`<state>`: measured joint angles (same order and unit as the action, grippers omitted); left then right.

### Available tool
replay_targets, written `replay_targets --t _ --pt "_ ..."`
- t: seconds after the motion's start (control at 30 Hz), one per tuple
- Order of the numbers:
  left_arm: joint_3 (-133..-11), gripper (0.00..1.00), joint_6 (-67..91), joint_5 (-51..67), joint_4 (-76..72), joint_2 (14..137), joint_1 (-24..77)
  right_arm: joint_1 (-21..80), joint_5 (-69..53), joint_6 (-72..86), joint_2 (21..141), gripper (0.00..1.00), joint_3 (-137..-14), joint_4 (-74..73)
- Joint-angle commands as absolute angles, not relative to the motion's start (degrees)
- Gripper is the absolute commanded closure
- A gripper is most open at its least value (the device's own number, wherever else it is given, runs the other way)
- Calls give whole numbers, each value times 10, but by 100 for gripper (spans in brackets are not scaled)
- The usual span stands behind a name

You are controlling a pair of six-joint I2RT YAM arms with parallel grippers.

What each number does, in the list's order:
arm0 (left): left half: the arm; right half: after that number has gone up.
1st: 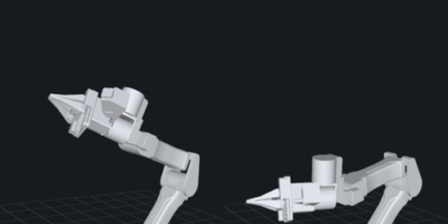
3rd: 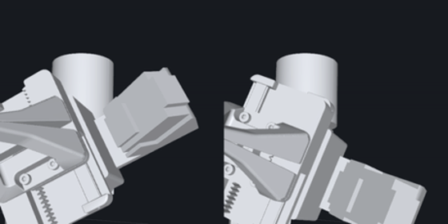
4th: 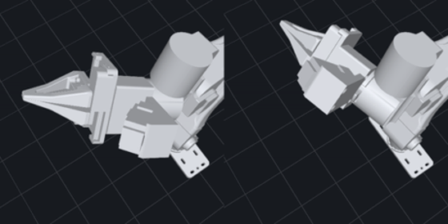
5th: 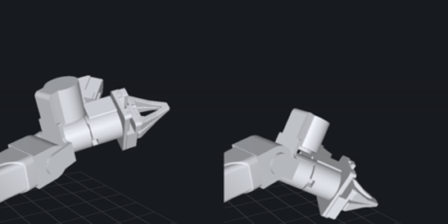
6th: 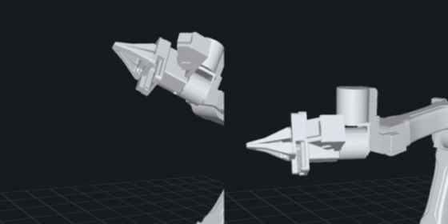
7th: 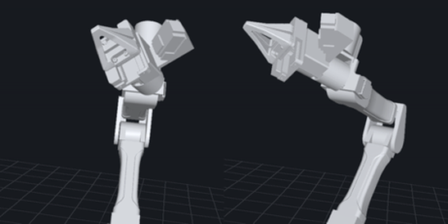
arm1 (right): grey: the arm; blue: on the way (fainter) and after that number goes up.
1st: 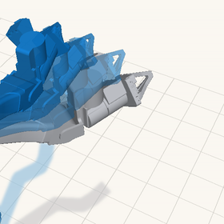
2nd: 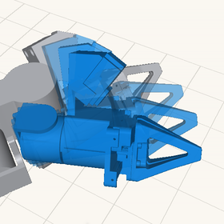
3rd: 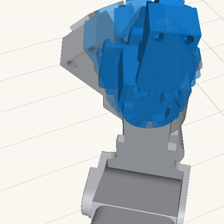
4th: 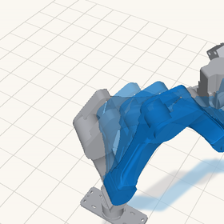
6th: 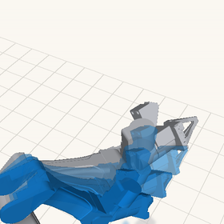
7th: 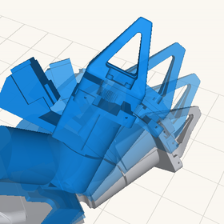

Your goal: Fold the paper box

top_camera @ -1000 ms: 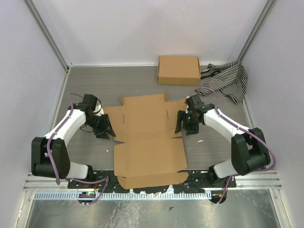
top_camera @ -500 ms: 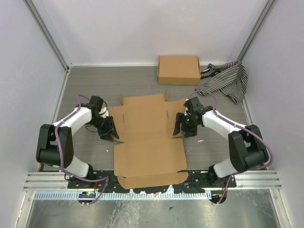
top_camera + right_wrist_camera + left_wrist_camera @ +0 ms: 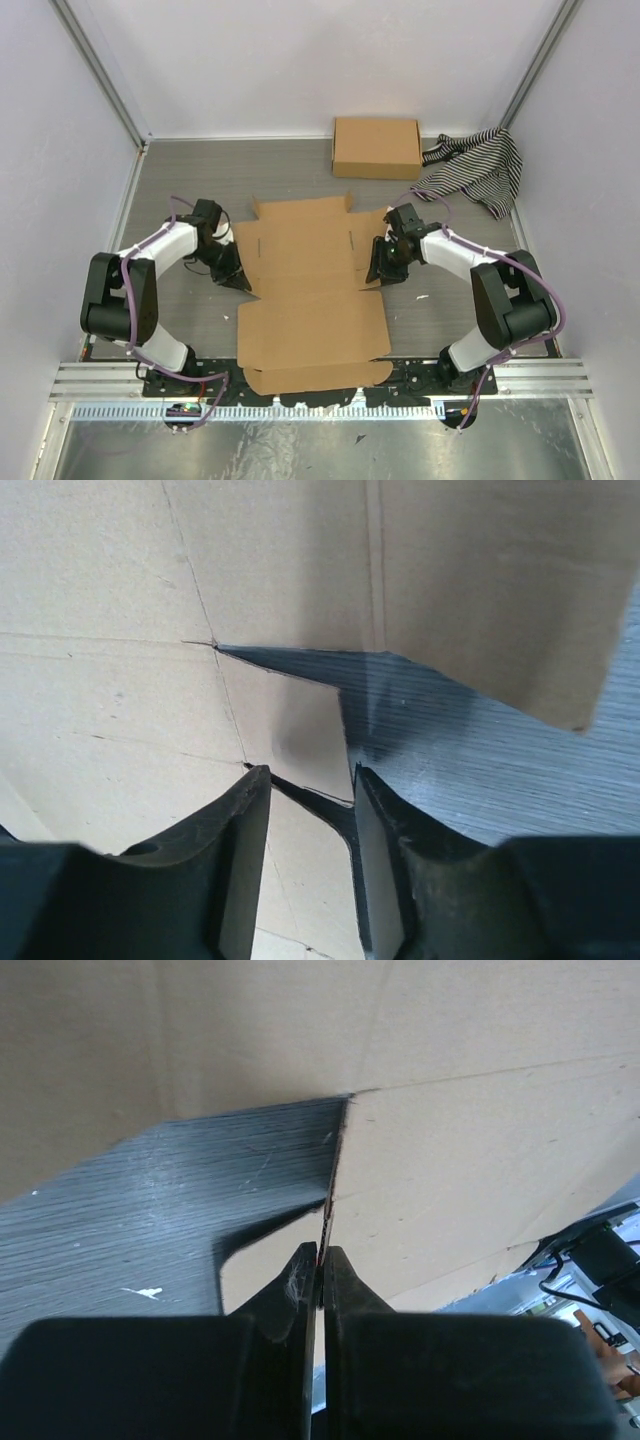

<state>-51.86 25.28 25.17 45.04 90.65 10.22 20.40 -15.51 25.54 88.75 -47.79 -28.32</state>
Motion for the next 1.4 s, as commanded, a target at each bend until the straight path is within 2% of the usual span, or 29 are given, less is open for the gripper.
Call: replay_targets --t 0.0,0.1,0.23,0.37,0.57,0.97,1.37 --pt "-559 92 242 253 453 920 104 208 -171 256 882 62 -515 -251" --pt "-589 95 237 251 460 935 103 210 -170 253 883 72 -538 -254" --pt "-623 95 234 250 470 954 105 216 -154 246 895 74 -578 -271" --pt "-650 92 231 249 470 972 107 229 -137 241 912 69 -619 -289" --pt "-674 89 229 246 470 996 115 260 -131 241 953 53 -659 -293" --pt "-732 77 232 238 497 1035 146 322 -106 255 1065 50 -728 -308" --pt "-767 76 239 228 504 1124 183 334 -86 276 1084 49 -734 -324"
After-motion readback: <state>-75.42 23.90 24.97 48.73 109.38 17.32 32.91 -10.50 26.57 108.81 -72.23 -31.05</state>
